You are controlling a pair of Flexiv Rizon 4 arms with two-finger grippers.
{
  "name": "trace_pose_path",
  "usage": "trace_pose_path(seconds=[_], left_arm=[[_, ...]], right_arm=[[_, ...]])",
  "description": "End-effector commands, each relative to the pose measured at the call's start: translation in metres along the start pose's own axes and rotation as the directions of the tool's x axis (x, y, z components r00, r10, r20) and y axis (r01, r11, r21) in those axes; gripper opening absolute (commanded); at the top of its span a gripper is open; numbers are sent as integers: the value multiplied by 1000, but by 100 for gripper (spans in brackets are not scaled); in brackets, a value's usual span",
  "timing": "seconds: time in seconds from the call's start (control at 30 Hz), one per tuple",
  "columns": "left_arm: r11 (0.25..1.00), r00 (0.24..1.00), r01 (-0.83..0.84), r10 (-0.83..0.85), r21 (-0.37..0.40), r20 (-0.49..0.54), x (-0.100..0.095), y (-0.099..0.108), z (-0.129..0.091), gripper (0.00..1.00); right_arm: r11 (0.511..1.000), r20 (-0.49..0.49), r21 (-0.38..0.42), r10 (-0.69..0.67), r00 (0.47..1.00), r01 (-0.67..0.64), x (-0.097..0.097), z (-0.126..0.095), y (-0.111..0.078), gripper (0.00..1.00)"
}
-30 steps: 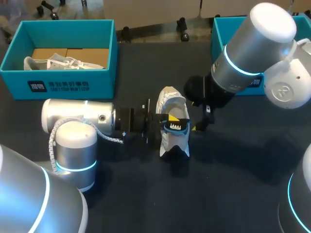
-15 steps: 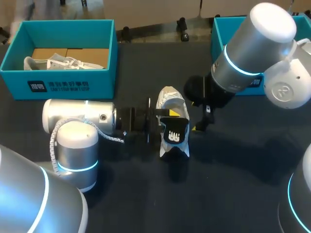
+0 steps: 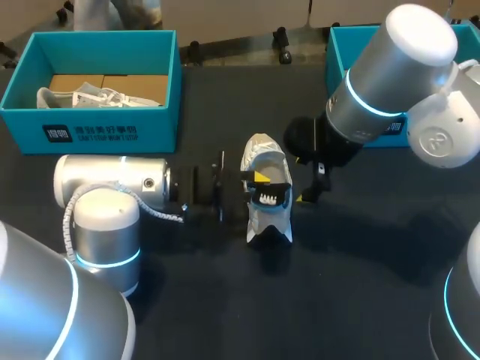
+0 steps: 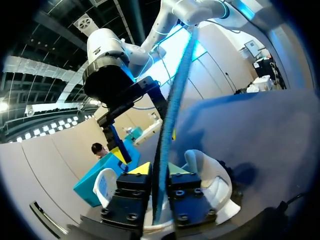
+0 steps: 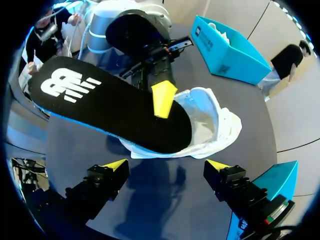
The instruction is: Take the shoe out of the shoebox, open the shoe tongue, remove and reinsert the insole, then place the shoe into the shoebox
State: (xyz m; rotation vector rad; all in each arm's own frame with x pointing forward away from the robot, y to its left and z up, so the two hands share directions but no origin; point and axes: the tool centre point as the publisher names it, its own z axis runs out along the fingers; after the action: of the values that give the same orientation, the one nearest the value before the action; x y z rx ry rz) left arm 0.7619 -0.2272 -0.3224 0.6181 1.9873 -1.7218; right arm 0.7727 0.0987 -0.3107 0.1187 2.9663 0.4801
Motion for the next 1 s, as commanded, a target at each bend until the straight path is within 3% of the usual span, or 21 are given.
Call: trace_pose_path(seconds=[0.03, 0.5, 0.77, 0.8, 0.83, 0.87, 1.0], left_arm=[[1000, 1000, -1, 1, -14, -7, 1, 4, 1, 0], [998, 999, -30, 28, -58, -34, -4, 27, 12, 0], [997, 1000, -16, 14, -77, -21, -5, 31, 6, 0], [997, 1000, -15, 14, -77, -20, -4, 29, 5, 5], [997, 1000, -15, 13, -73, -21, -4, 27, 4, 29], [998, 1000, -15, 14, -66, -21, -4, 24, 3, 38], [999, 1000, -21, 20, -39, -20, -4, 13, 2, 36]], right_arm=[[1000, 2, 3, 1, 1000, -1, 1, 1, 1, 100], [1000, 2, 3, 1, 1000, -1, 1, 1, 1, 100], [1000, 2, 3, 1, 1000, -1, 1, 1, 1, 100], [1000, 2, 3, 1, 1000, -1, 1, 1, 1, 100], [1000, 2, 3, 1, 1000, -1, 1, 1, 1, 100], [1000, 2, 3, 1, 1000, -1, 1, 1, 1, 100], [1000, 2, 3, 1, 1000, -1, 1, 1, 1, 100]])
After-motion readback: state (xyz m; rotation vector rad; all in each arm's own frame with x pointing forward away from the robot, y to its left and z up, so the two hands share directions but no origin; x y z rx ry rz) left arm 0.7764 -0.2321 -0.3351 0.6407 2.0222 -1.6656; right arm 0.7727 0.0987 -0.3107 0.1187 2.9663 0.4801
